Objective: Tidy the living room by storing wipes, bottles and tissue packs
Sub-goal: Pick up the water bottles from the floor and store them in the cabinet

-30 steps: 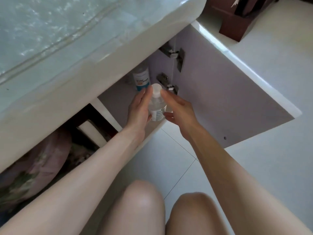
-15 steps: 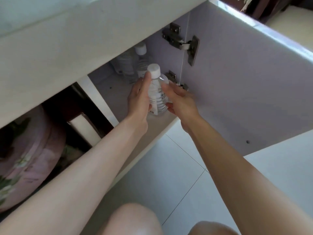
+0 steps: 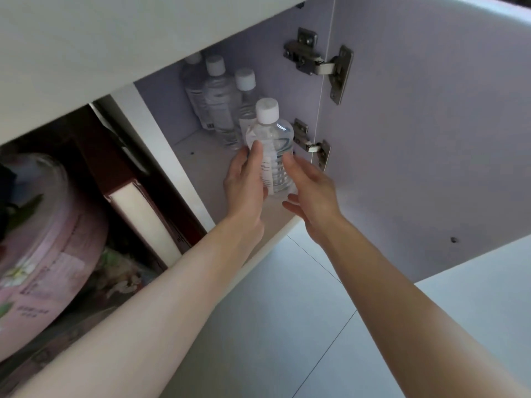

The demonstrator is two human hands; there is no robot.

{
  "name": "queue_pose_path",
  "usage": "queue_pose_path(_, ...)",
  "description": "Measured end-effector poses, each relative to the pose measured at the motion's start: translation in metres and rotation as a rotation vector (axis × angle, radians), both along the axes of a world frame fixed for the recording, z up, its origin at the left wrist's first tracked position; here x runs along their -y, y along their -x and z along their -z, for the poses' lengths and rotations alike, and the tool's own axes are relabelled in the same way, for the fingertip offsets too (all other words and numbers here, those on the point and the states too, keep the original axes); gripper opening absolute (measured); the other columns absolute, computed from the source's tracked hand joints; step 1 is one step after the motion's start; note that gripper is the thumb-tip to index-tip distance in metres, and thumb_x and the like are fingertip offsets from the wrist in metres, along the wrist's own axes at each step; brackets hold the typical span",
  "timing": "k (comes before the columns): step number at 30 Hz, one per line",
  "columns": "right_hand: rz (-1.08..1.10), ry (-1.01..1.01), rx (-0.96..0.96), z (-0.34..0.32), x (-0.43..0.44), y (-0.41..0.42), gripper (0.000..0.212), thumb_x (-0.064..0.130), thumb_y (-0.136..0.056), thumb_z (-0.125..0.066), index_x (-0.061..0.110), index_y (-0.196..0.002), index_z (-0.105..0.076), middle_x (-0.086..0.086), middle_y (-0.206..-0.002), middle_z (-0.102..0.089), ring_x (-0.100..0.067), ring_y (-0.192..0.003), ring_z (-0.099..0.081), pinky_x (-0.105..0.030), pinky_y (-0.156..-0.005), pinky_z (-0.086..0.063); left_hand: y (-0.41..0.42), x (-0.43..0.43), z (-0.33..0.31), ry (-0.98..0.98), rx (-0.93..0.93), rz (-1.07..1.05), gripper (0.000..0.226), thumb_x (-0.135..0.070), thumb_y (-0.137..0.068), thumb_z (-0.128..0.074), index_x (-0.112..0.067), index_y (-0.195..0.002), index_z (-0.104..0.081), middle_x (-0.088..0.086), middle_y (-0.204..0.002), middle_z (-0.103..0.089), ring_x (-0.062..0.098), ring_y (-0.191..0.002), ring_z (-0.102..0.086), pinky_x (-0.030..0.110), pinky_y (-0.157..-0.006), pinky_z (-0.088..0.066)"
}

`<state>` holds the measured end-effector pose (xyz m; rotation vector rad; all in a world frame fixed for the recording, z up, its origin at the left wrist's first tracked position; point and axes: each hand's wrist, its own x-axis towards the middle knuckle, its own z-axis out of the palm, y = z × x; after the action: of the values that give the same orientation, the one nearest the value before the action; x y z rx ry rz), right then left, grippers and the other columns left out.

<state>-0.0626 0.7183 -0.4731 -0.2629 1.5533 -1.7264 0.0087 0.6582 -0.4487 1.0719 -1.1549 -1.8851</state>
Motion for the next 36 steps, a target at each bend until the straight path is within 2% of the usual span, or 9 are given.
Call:
queue_pose_path(6, 0.105, -0.011, 0.037, 0.007, 0.013, 0.002, 0.056, 0.047, -0.08, -0.071, 0.021, -0.129, -0.059, 0.003, -0.113, -0.071, -0.013, -0.104, -0.067, -0.028, -0.083, -0.054, 0.009, 0.002, 0.009, -0.057, -0.076, -0.053, 0.013, -0.037, -0.093, -0.06, -0.027, -0.1, -0.064, -0.003, -0.095, -0.071, 0.008, -0.084, -0.065, 0.019, -0.065, -0.051)
queue_pose_path(11, 0.124, -0.034, 0.02, 0.009, 0.025, 0.004, 0.061, 0.05, -0.078, -0.072, 0.018, -0.128, -0.06, 0.001, -0.114, -0.07, -0.013, -0.105, -0.066, -0.032, -0.09, -0.054, 0.018, 0.01, 0.011, -0.051, -0.077, -0.097, 0.025, -0.037, -0.091, -0.062, -0.02, -0.109, -0.064, -0.005, -0.087, -0.069, 0.004, -0.073, -0.064, 0.02, -0.063, -0.05)
queue_pose_path(19, 0.158, -0.05, -0.002, 0.011, 0.028, 0.006, 0.061, 0.051, -0.075, -0.074, 0.017, -0.126, -0.062, 0.002, -0.112, -0.07, -0.011, -0.102, -0.065, -0.038, -0.097, -0.052, 0.02, 0.012, 0.012, -0.056, -0.084, -0.106, 0.019, -0.037, -0.09, -0.064, -0.021, -0.1, -0.065, -0.007, -0.08, -0.069, 0.002, -0.067, -0.065, 0.019, -0.06, -0.051)
queue_pose_path(22, 0.151, -0.047, -0.006, 0.012, 0.027, 0.007, 0.049, 0.049, -0.077, -0.073, 0.019, -0.115, -0.067, 0.004, -0.104, -0.072, -0.011, -0.098, -0.067, -0.038, -0.097, -0.051, 0.019, 0.012, 0.012, -0.059, -0.076, -0.093, 0.022, -0.036, -0.089, -0.065, -0.02, -0.105, -0.065, -0.004, -0.087, -0.07, 0.005, -0.073, -0.065, 0.021, -0.064, -0.051)
queue_pose_path(25, 0.154, -0.021, -0.016, 0.014, 0.028, 0.01, 0.021, 0.048, -0.078, -0.073, 0.029, -0.088, -0.07, 0.016, -0.08, -0.073, -0.005, -0.086, -0.069, -0.037, -0.094, -0.053, 0.02, 0.013, 0.011, -0.062, -0.067, -0.084, 0.024, -0.037, -0.089, -0.065, -0.019, -0.106, -0.065, -0.002, -0.093, -0.07, 0.008, -0.077, -0.065, 0.022, -0.065, -0.051)
queue_pose_path(27, 0.162, -0.018, -0.034, 0.016, 0.028, 0.012, 0.018, 0.049, -0.078, -0.073, 0.032, -0.081, -0.069, 0.023, -0.068, -0.07, 0.0, -0.082, -0.067, -0.036, -0.093, -0.053, 0.021, 0.012, 0.01, -0.068, -0.067, -0.083, 0.025, -0.038, -0.089, -0.066, -0.019, -0.105, -0.064, -0.003, -0.092, -0.07, 0.006, -0.075, -0.065, 0.02, -0.062, -0.05)
queue_pose_path(30, 0.152, -0.022, -0.041, 0.016, 0.027, 0.011, 0.02, 0.05, -0.076, -0.074, 0.031, -0.082, -0.068, 0.026, -0.067, -0.068, 0.002, -0.084, -0.064, -0.037, -0.096, -0.052, 0.021, 0.01, 0.01, -0.073, -0.072, -0.092, 0.025, -0.037, -0.089, -0.066, -0.019, -0.106, -0.064, -0.002, -0.091, -0.07, 0.008, -0.076, -0.065, 0.022, -0.065, -0.051)
queue_pose_path(32, 0.136, -0.03, -0.035, 0.015, 0.025, 0.01, 0.032, 0.05, -0.076, -0.074, 0.026, -0.097, -0.071, 0.021, -0.08, -0.07, -0.001, -0.088, -0.066, -0.037, -0.097, -0.051, 0.019, 0.008, 0.01, -0.081, -0.081, -0.108, 0.025, -0.037, -0.089, -0.066, -0.019, -0.107, -0.064, -0.002, -0.093, -0.07, 0.01, -0.082, -0.066, 0.025, -0.071, -0.051)
queue_pose_path(36, 0.054, -0.009, -0.057, 0.017, 0.025, 0.008, 0.027, 0.046, -0.08, -0.072, 0.024, -0.095, -0.072, 0.019, -0.074, -0.073, 0.006, -0.071, -0.067, -0.027, -0.08, -0.055, 0.014, 0.004, 0.011, -0.087, -0.084, -0.163, 0.019, -0.037, -0.089, -0.065, -0.022, -0.101, -0.062, -0.005, -0.09, -0.071, 0.007, -0.081, -0.067, 0.024, -0.072, -0.049)
